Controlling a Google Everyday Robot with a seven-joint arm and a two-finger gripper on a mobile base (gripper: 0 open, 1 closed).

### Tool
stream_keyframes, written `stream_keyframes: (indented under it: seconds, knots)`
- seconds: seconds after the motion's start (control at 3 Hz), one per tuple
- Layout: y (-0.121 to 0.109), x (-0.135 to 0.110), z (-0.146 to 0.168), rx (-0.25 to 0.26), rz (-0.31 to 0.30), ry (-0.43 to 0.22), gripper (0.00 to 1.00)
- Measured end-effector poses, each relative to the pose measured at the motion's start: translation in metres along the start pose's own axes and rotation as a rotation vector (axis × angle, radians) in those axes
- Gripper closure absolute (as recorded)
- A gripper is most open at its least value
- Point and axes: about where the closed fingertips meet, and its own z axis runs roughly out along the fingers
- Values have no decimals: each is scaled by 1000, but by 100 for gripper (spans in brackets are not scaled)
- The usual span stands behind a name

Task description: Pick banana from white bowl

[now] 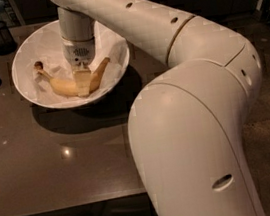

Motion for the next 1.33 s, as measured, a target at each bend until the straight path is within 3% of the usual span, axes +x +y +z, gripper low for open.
stream_keyframes:
  seconds: [0.33, 1.33]
  knots:
    - [11, -4, -18, 45, -2, -3, 100]
    - [92, -37, -104, 213, -73, 102, 100]
